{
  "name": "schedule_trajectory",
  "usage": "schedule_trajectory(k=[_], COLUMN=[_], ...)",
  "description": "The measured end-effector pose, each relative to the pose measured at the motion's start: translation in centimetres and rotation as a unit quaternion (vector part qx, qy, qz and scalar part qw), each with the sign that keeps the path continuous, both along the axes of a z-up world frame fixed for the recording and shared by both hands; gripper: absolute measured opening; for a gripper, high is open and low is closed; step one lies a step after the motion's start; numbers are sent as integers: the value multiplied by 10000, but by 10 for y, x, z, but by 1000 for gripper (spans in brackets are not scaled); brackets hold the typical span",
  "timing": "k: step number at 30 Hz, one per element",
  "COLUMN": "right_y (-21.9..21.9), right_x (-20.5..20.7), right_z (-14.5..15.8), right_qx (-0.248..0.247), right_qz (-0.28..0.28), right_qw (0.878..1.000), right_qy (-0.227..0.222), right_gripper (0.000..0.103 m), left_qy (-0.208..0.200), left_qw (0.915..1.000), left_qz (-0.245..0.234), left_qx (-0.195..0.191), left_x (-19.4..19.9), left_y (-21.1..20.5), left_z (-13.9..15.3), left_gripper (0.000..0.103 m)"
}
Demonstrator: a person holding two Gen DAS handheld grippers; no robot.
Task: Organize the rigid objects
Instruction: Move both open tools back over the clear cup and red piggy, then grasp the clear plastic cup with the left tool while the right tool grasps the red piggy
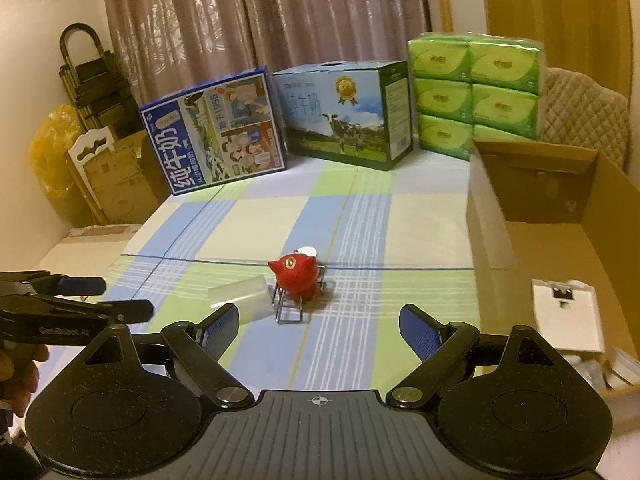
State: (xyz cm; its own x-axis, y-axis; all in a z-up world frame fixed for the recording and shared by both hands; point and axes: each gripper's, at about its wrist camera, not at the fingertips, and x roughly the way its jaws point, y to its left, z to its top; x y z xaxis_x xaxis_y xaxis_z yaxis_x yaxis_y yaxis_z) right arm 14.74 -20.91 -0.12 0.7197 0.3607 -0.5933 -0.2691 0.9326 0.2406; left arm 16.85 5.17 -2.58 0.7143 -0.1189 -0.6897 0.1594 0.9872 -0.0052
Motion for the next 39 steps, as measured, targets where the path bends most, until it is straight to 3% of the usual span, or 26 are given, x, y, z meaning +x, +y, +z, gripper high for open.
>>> schedule_trajectory(k=[10, 16, 24, 29, 34, 39], right_y=[10, 17, 18, 24, 33, 43], right_x=[47, 68, 88, 96, 103, 111], right_z=[-31, -49, -72, -74, -75, -79], right_qx=[4, -19, 39, 48, 28, -62], right_qz=[234, 506, 515, 602, 711, 789], right_qw=[9997, 9987, 9982, 9978, 9973, 9968], right_qy=[23, 21, 289, 259, 195, 109], right_gripper=[84, 84, 82, 81, 80, 75], left_qy=[23, -8, 110, 234, 471, 593], left_qw=[9980, 9904, 9858, 9838, 9880, 9919], left_qz=[-546, -1089, -1529, -1638, -1355, -1031], left_qx=[326, 848, 691, 690, 576, 435], left_x=[40, 61, 87, 97, 102, 103], left_y=[-9, -22, -25, -33, -30, -19], left_z=[-44, -63, -75, -82, -85, -84], left_gripper=[83, 82, 75, 71, 48, 48])
